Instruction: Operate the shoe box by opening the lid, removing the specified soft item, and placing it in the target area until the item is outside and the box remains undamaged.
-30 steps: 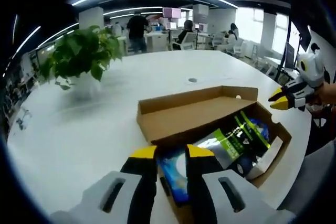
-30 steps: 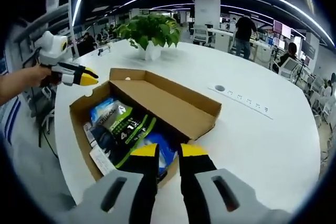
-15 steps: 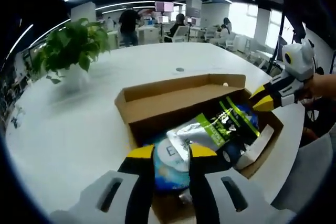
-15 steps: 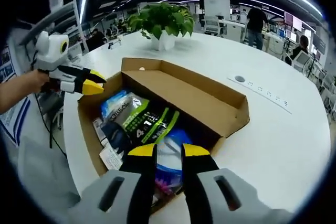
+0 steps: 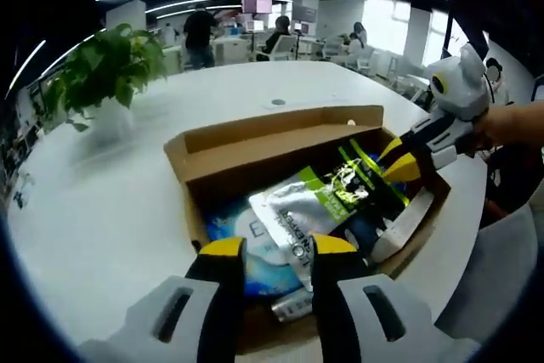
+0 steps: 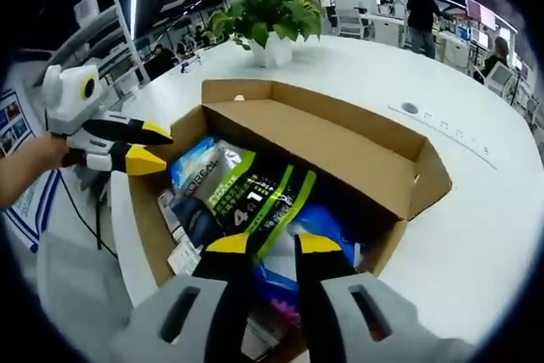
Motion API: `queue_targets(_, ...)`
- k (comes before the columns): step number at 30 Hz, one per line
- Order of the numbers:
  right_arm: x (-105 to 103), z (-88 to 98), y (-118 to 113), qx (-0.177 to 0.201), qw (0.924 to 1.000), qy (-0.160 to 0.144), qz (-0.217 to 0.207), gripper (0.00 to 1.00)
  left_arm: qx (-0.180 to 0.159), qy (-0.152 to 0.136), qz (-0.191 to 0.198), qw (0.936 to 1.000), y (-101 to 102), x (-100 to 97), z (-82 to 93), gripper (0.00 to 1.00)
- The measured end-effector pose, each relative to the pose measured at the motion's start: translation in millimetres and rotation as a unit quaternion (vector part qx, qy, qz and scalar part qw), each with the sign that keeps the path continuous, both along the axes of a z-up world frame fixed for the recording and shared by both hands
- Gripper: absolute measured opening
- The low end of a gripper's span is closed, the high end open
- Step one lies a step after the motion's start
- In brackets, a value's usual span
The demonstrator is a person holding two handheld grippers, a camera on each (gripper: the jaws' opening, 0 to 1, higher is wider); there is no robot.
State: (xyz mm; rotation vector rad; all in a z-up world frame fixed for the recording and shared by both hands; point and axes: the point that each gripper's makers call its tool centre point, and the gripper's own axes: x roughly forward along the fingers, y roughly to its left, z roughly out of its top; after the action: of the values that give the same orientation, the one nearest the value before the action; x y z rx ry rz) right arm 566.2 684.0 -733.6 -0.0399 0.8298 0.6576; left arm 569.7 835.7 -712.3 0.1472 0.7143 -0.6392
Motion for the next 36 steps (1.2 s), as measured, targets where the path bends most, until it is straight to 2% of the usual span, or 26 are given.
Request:
queue_targets(7, 3.8, -10.2, 7.3, -0.007, 0.9998, 0.017, 0.001, 0.12, 0.001, 0.011, -0.002, 0.9999, -0.7, -2.4, -7.5, 0.28)
queue_targets(12, 5.9, -7.4, 7.4, -0.006, 0.9998, 0.016, -0.010, 0.02, 0.001, 0.023, -0.004, 0.9997, -1.9, -5.3, -14.1, 0.28)
queue_targets(19, 3.2, -8.1, 6.7, -0.022, 0.9997, 0.009, 0.002, 0.00, 0.004, 0.040, -0.011, 0.9991, -8.8, -8.8, -21.7, 0.27)
queue_targets(27, -0.1, -9.8, 1.2, -0.059, 0.9977, -0.007, 0.033, 0.00, 0.005, 0.058, -0.018, 0.9982, -15.0, -8.9, -30.4, 0.26)
queue_targets(36, -0.8, -11.6, 0.1, -0.081, 0.9950, -0.022, 0.055, 0.00, -0.019, 0.077, -0.018, 0.9967, -23.7, -5.5, -35.6, 0.24)
